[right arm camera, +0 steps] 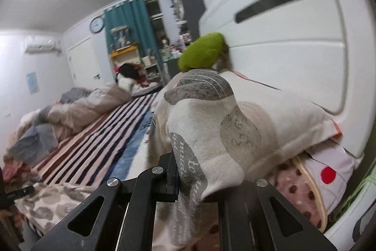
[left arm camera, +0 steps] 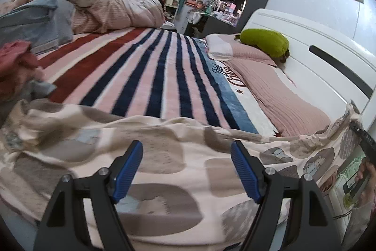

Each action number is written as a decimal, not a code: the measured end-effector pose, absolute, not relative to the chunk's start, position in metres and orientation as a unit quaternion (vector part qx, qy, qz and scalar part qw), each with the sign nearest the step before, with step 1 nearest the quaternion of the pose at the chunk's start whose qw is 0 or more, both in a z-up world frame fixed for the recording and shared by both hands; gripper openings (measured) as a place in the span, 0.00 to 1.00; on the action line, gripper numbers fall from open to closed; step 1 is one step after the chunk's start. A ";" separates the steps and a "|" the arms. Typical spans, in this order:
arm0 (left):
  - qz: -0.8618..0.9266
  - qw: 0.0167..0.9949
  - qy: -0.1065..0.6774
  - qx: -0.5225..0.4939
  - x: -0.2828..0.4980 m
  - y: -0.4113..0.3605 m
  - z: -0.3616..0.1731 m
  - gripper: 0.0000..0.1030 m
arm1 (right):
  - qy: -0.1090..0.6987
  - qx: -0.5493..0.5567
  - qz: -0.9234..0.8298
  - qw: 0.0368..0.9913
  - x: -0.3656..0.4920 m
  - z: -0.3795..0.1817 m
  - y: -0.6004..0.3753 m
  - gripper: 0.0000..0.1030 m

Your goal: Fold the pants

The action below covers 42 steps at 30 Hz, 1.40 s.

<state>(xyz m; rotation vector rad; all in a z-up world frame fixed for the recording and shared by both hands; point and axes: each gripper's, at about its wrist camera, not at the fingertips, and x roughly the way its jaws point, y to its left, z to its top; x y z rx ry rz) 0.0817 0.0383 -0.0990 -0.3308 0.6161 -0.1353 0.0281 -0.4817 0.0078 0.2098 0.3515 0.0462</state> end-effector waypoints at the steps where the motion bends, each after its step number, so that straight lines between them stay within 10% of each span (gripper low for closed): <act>1: -0.065 0.937 0.300 -0.164 0.079 0.043 -0.099 0.72 | 0.176 0.098 0.031 0.979 0.029 0.013 -0.470 0.04; 14: -0.018 0.949 0.262 -0.175 0.010 0.136 -0.099 0.72 | 0.210 -0.005 0.151 0.966 0.067 0.037 -0.280 0.04; 27: -0.020 0.945 0.256 -0.201 -0.014 0.171 -0.109 0.75 | 0.363 -0.120 0.248 0.890 0.080 -0.091 -0.117 0.06; 34: -0.054 0.943 0.260 -0.200 0.000 0.154 -0.106 0.75 | 0.410 -0.093 0.304 0.855 0.067 -0.111 -0.115 0.41; 42: -0.138 0.923 0.292 -0.207 0.037 0.100 -0.110 0.77 | 0.352 -0.047 0.320 0.878 0.044 -0.062 -0.170 0.45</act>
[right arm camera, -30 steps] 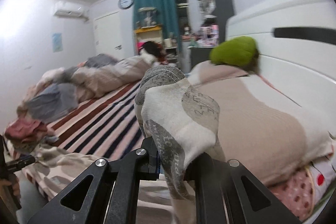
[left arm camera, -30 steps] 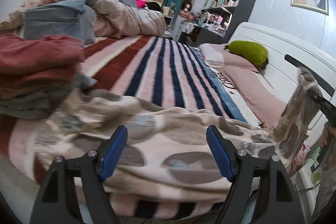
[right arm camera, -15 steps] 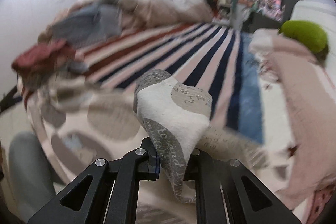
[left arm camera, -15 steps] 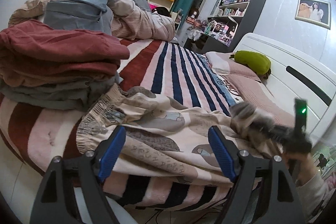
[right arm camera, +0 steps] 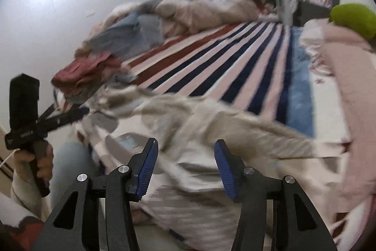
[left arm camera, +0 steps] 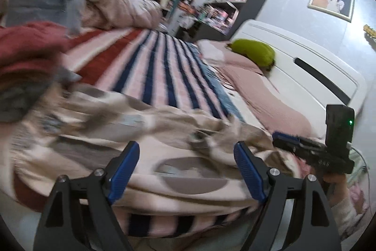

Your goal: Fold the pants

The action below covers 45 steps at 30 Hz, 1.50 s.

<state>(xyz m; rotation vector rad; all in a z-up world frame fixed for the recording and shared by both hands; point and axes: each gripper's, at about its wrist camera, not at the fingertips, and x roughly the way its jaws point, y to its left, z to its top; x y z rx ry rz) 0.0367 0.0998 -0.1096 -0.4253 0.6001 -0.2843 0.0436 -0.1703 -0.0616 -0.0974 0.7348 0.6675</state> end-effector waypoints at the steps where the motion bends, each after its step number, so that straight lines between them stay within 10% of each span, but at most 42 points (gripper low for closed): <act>1: -0.150 0.920 0.297 -0.207 0.041 0.092 -0.111 0.77 | 0.347 -0.050 0.307 0.885 0.045 -0.061 -0.178 0.45; 8: -0.207 0.888 0.346 -0.221 0.080 0.038 -0.131 0.77 | 0.378 -0.059 0.252 0.889 0.069 -0.091 -0.230 0.44; 11: -0.208 0.883 0.355 -0.224 0.093 0.028 -0.133 0.77 | 0.385 -0.040 0.301 0.872 0.063 -0.102 -0.238 0.08; 15: -0.184 0.882 0.367 -0.232 0.102 0.027 -0.139 0.76 | 0.386 -0.027 0.356 0.850 0.048 -0.115 -0.238 0.06; 22: -0.170 0.865 0.402 -0.248 0.103 0.035 -0.154 0.15 | 0.396 -0.011 0.391 0.831 0.031 -0.130 -0.227 0.05; 26: -0.167 0.866 0.407 -0.237 0.095 0.043 -0.155 0.20 | 0.393 -0.019 0.408 0.824 0.022 -0.125 -0.222 0.08; 29: -0.158 0.877 0.397 -0.220 0.086 0.052 -0.145 0.71 | 0.371 -0.002 0.411 0.833 0.026 -0.106 -0.227 0.08; 41: -0.154 0.867 0.423 -0.215 0.132 0.064 -0.149 0.73 | 0.380 -0.071 0.345 0.855 0.084 -0.120 -0.196 0.22; 45: -0.177 0.853 0.446 -0.204 0.138 0.051 -0.167 0.55 | 0.400 -0.064 0.397 0.823 0.070 -0.135 -0.189 0.22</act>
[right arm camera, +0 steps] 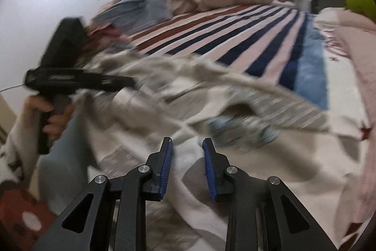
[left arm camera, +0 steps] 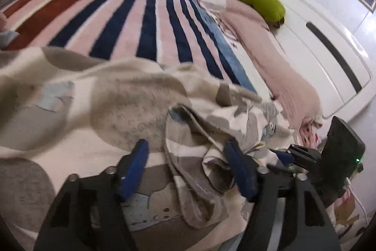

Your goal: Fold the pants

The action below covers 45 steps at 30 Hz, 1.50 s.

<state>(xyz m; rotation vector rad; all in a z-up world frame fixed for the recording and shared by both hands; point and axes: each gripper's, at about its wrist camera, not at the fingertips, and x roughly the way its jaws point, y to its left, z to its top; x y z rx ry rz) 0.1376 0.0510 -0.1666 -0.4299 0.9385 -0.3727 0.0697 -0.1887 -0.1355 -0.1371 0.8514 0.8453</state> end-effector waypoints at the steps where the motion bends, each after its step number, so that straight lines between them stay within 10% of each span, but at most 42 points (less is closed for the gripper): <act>1: -0.179 0.853 0.446 -0.204 0.138 0.049 -0.168 0.50 | 0.405 -0.064 0.408 0.816 0.066 -0.138 -0.188 0.23; 4: -0.190 0.844 0.453 -0.216 0.137 0.048 -0.170 0.06 | 0.408 -0.056 0.423 0.807 0.055 -0.139 -0.191 0.26; 11: -0.147 0.869 0.433 -0.190 0.115 0.057 -0.156 0.05 | 0.411 -0.009 0.463 0.785 0.051 -0.133 -0.200 0.26; 13: -0.140 0.869 0.437 -0.184 0.116 0.061 -0.155 0.08 | 0.409 -0.005 0.472 0.781 0.053 -0.131 -0.195 0.26; 17: -0.160 0.879 0.416 -0.167 0.118 0.059 -0.139 0.52 | 0.400 0.023 0.481 0.780 0.063 -0.120 -0.198 0.26; 25: -0.204 0.878 0.410 -0.139 0.144 0.038 -0.123 0.52 | 0.419 -0.055 0.405 0.811 0.097 -0.113 -0.200 0.09; 45: -0.222 0.877 0.404 -0.134 0.157 0.062 -0.135 0.63 | 0.451 -0.097 0.393 0.795 0.172 -0.124 -0.135 0.09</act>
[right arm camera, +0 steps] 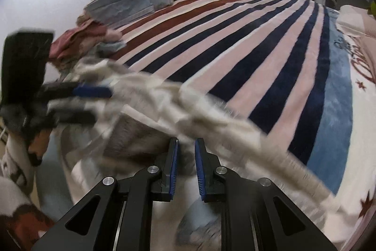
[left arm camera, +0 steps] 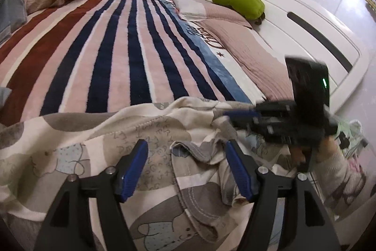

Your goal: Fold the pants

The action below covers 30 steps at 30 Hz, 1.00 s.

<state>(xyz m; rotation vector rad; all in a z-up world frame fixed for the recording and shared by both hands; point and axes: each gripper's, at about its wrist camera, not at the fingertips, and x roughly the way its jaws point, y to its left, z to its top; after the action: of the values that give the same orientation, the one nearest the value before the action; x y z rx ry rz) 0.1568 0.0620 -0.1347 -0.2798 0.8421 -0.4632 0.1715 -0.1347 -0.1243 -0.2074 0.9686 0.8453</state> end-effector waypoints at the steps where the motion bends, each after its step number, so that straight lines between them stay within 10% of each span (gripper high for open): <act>1: -0.225 0.876 0.405 -0.133 0.158 0.062 -0.136 0.63 | 0.450 -0.099 0.384 0.800 0.176 -0.124 -0.132 0.09; 18: -0.307 0.852 0.424 0.004 0.165 0.000 -0.128 0.68 | 0.437 -0.050 0.354 0.825 0.156 -0.098 -0.175 0.12; 23: -0.283 0.839 0.465 0.016 0.181 -0.006 -0.140 0.10 | 0.431 -0.033 0.352 0.830 0.146 -0.096 -0.188 0.12; 30: -0.249 0.860 0.446 0.017 0.200 0.010 -0.121 0.06 | 0.419 -0.015 0.381 0.824 0.135 -0.088 -0.194 0.12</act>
<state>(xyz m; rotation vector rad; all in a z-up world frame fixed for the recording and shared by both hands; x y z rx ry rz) 0.2001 0.0101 -0.1209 0.0365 0.9354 -0.5217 0.1346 -0.1939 -0.0878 -0.0326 0.8899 0.8093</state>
